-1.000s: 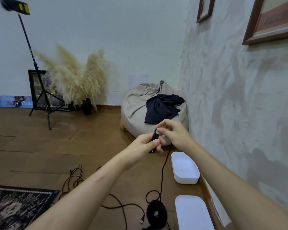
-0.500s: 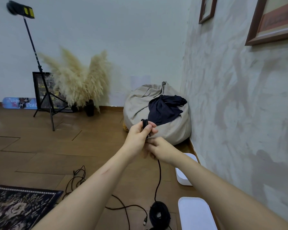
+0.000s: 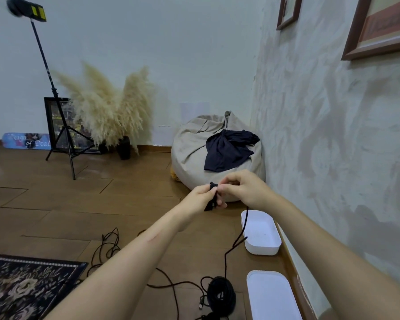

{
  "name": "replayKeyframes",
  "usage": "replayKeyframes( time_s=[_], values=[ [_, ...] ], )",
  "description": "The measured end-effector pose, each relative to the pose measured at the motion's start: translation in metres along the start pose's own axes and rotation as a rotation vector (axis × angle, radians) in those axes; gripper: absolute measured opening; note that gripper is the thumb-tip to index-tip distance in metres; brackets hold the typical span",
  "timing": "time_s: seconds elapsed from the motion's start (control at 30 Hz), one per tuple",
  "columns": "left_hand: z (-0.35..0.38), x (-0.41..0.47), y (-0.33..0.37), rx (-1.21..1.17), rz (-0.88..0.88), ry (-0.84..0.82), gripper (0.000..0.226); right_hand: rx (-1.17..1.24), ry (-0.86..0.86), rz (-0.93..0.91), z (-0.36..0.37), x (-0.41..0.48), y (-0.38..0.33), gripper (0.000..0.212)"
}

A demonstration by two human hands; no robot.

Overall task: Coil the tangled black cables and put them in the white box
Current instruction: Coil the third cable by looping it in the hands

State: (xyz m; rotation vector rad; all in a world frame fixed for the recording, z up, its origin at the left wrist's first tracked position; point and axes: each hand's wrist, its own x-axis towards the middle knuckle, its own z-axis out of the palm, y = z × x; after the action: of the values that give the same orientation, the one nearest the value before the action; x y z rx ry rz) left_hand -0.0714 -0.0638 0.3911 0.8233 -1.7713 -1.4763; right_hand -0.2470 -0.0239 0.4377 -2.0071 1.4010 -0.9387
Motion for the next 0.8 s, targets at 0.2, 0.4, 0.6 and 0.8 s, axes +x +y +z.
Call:
replayKeyframes(
  time_s=[0.2,0.4,0.6,0.8],
  values=[
    [0.01,-0.011,0.006,0.024,-0.025,-0.147,0.029,-0.061,0.149,-0.02,0.0,-0.002,0.008,0.019],
    [0.009,-0.014,0.012,0.209,0.103,-0.034,0.023,0.169,0.098,-0.019,0.004,0.003,0.008,0.01],
    [0.003,-0.022,0.017,0.272,0.144,-0.092,0.024,0.237,-0.186,-0.017,-0.004,-0.008,-0.001,0.029],
    [0.007,-0.025,0.021,0.276,0.189,-0.066,0.026,0.177,-0.186,-0.003,-0.008,-0.012,-0.008,0.03]
  ],
)
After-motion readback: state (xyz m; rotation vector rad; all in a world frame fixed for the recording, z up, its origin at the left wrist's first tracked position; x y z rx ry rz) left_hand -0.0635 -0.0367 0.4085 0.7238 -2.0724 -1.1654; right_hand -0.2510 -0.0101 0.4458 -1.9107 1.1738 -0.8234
